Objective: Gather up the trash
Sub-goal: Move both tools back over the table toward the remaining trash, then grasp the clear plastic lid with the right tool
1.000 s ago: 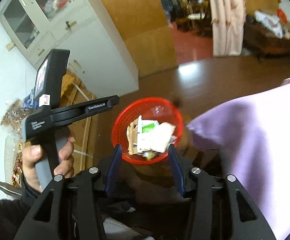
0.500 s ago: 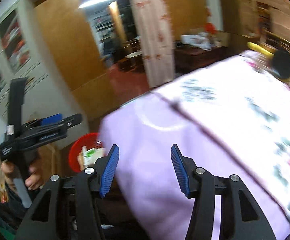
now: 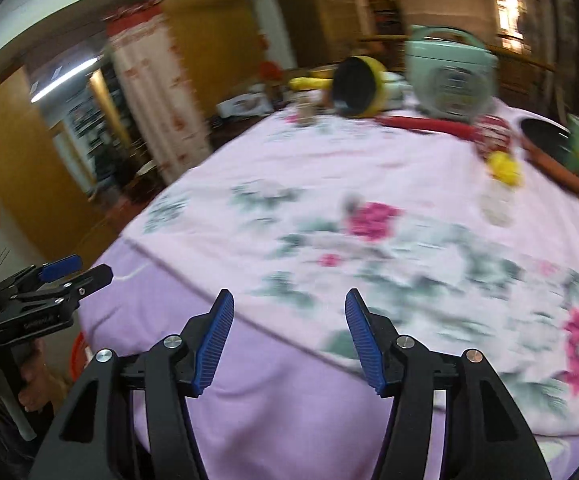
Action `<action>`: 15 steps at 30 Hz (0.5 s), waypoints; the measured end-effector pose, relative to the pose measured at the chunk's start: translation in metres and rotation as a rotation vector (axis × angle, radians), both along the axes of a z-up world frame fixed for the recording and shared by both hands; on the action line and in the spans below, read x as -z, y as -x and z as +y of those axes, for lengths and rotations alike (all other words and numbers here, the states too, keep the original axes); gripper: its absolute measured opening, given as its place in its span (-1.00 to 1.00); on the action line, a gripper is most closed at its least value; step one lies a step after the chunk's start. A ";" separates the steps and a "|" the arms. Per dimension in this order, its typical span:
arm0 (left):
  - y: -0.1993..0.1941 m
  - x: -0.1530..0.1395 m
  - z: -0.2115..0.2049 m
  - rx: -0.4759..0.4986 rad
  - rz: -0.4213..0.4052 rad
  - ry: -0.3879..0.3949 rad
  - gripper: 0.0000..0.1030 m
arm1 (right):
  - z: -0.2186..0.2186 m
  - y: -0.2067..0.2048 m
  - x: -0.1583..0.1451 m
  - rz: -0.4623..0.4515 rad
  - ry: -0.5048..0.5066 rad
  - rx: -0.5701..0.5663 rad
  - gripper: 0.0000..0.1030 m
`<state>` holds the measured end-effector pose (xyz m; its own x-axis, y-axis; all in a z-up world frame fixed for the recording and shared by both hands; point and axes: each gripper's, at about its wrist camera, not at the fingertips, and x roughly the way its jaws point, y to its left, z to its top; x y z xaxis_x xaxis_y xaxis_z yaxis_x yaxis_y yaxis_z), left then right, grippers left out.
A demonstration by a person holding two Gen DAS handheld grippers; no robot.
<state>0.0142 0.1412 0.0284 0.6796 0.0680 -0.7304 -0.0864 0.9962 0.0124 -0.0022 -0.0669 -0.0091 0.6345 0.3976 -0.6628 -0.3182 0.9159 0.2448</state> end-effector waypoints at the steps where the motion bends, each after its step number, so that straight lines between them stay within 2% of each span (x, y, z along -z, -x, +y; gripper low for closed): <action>1: -0.008 0.001 -0.015 0.030 0.005 0.002 0.62 | -0.008 0.001 0.000 0.001 0.001 0.020 0.13; 3: -0.025 0.000 -0.041 0.085 0.019 0.009 0.62 | -0.042 -0.007 0.001 0.002 0.002 0.088 0.17; 7: -0.044 -0.003 -0.082 0.157 0.027 0.004 0.62 | -0.091 -0.028 0.000 -0.034 0.049 0.245 0.41; 10: -0.056 -0.005 -0.104 0.201 0.037 0.001 0.64 | -0.122 -0.060 0.006 -0.039 0.098 0.335 0.42; 15: -0.085 -0.004 -0.128 0.253 0.072 0.007 0.64 | -0.139 -0.119 0.032 0.025 0.194 0.390 0.42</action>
<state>0.0988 0.0128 0.0325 0.6209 -0.1031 -0.7771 0.1665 0.9860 0.0023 0.1163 -0.2061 -0.0408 0.6956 -0.0020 -0.7184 0.0644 0.9961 0.0596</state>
